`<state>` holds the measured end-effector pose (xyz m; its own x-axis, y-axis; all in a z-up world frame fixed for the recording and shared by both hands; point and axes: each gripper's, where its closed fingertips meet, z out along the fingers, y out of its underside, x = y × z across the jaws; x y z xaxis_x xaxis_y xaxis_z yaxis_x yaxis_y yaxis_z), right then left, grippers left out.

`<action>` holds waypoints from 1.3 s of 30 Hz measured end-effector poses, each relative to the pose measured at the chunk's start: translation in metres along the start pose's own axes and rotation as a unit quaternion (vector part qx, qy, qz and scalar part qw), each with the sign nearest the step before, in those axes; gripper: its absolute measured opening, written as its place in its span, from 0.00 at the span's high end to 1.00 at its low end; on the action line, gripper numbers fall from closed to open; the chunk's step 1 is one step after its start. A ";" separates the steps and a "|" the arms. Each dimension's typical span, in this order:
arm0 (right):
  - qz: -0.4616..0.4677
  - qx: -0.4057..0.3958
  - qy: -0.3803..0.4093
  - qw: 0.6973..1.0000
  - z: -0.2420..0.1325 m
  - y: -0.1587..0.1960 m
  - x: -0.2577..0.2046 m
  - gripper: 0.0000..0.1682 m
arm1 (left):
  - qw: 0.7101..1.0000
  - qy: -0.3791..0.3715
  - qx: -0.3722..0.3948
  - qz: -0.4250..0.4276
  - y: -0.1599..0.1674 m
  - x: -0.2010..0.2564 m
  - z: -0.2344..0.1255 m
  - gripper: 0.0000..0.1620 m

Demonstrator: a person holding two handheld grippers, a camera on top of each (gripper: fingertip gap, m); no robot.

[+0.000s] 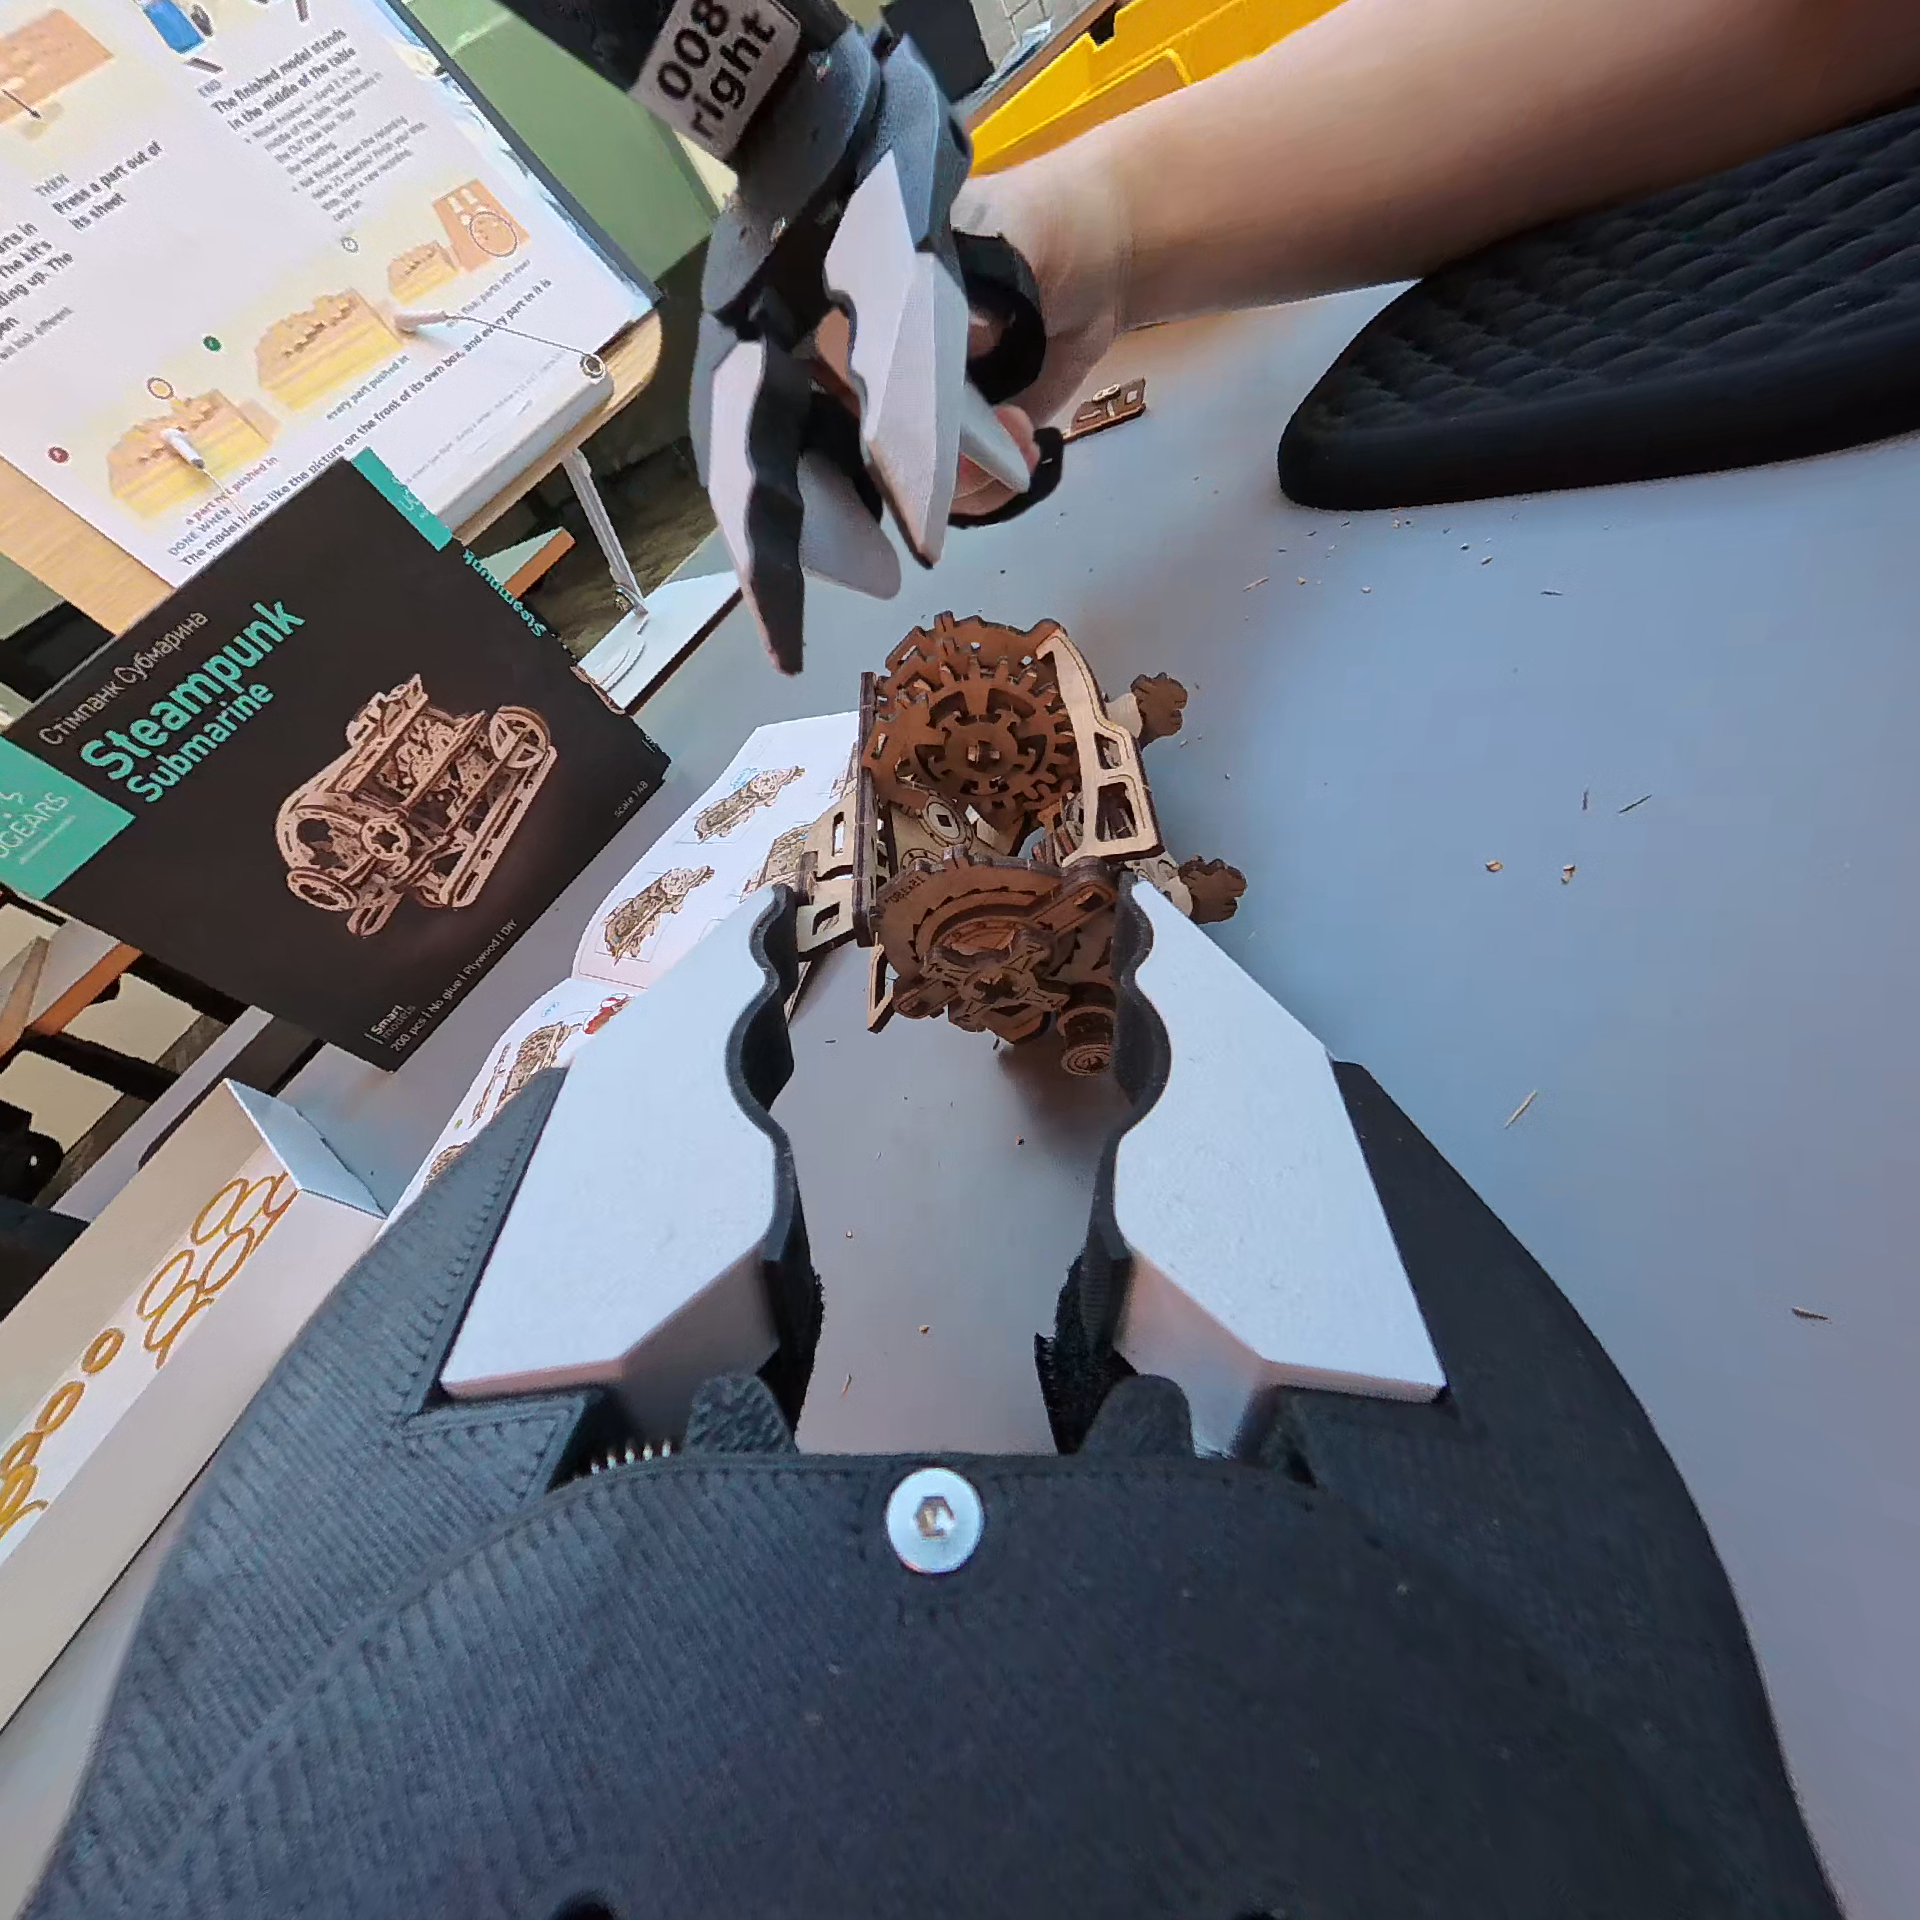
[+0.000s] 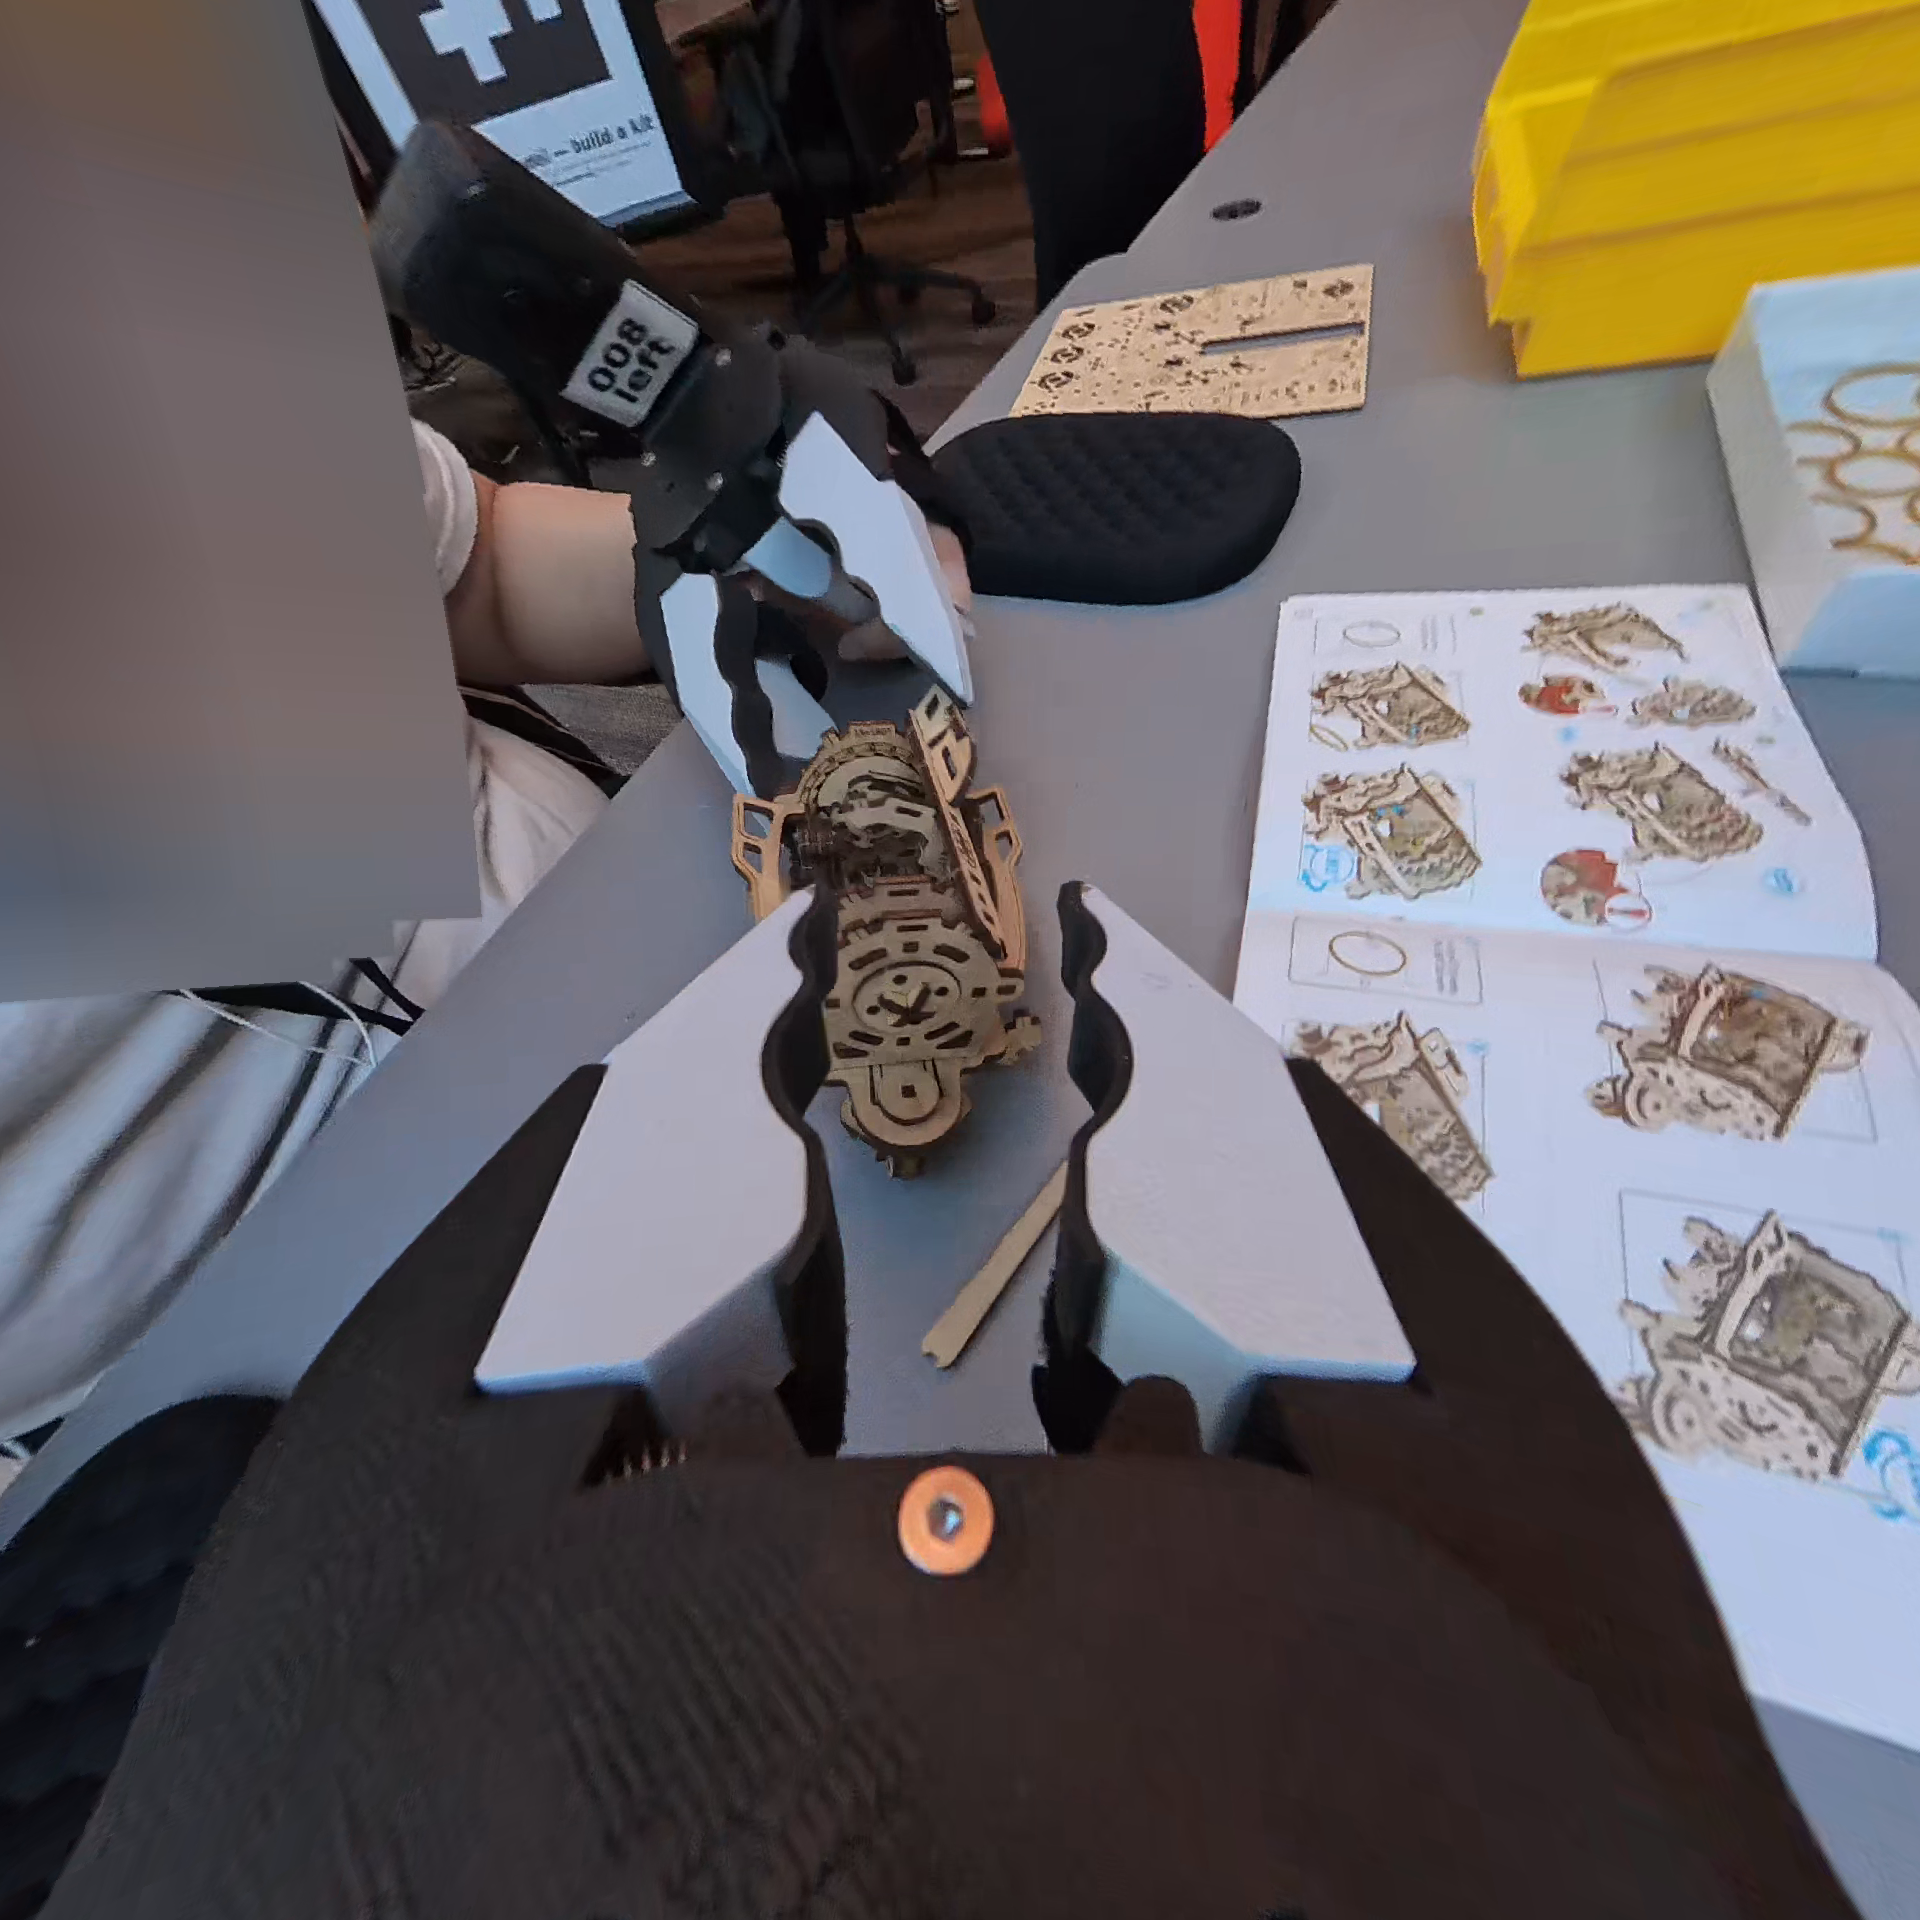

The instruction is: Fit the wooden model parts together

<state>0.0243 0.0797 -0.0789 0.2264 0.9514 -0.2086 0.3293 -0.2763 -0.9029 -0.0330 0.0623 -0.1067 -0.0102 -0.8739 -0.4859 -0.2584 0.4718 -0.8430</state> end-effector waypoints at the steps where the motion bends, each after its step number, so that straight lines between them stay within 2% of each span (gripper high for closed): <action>1: 0.011 -0.008 0.006 1.000 0.001 0.005 0.002 0.75 | 1.000 0.000 0.000 -0.001 0.000 0.000 -0.001 0.63; 5: 0.074 0.002 0.007 0.997 0.006 0.006 0.004 0.78 | 1.000 0.000 0.005 0.005 0.001 0.000 -0.003 0.63; 9: 0.166 0.042 -0.075 0.982 0.003 -0.009 -0.007 0.78 | 1.000 -0.003 0.010 0.020 -0.001 0.002 -0.004 0.63; 14: 0.118 0.024 -0.046 0.992 0.003 0.003 -0.003 0.73 | 0.999 -0.003 0.015 0.037 -0.002 0.004 -0.005 0.63; 18: 0.154 0.000 -0.060 0.986 0.014 0.010 -0.007 0.74 | 0.999 -0.003 0.016 0.043 -0.003 0.004 -0.006 0.63; 25: 0.156 0.014 -0.065 0.986 0.017 0.013 -0.009 0.83 | 0.999 -0.003 0.019 0.040 -0.002 0.004 -0.006 0.63; 39: 0.132 0.041 -0.047 0.989 0.018 0.012 -0.008 0.86 | 0.999 0.001 0.022 0.031 -0.002 0.003 -0.007 0.63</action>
<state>0.0104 0.0708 -0.0949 0.2074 0.8569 -0.4719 0.1936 -0.5088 -0.8388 -0.0393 0.0577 -0.1052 -0.0269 -0.8427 -0.5377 -0.2153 0.5302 -0.8201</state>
